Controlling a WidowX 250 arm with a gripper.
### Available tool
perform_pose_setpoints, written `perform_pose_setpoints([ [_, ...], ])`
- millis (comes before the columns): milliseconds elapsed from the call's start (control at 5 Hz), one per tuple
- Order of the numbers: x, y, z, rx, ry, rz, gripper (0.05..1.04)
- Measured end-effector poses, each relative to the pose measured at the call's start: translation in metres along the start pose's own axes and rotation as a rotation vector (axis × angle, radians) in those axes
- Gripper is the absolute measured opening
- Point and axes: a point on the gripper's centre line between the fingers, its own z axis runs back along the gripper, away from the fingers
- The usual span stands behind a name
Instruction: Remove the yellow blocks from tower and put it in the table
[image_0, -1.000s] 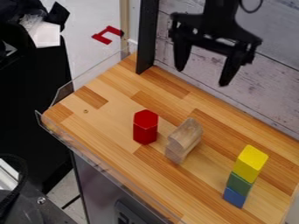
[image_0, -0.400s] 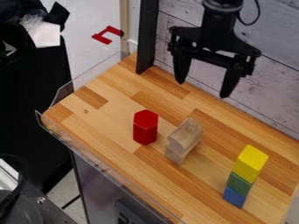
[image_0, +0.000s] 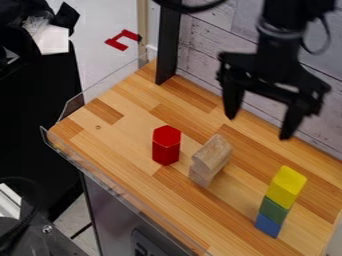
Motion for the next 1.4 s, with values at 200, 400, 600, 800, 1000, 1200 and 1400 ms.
perform_pose_setpoints([
  [200,-0.001,-0.016,-0.004,-0.016,0.004,-0.045,1.001],
  [400,0.001,-0.032,-0.010,-0.037,0.005,-0.086,1.001],
  [600,0.000,-0.045,-0.012,-0.045,0.006,-0.130,1.001],
  [800,-0.001,-0.047,-0.014,-0.042,0.010,-0.141,1.001],
  [1000,-0.002,-0.048,-0.021,-0.039,0.029,-0.134,1.001],
  [1200,-0.003,-0.045,-0.031,-0.033,0.063,-0.117,1.001],
  [1400,-0.003,-0.045,-0.039,-0.033,0.085,-0.116,1.001],
])
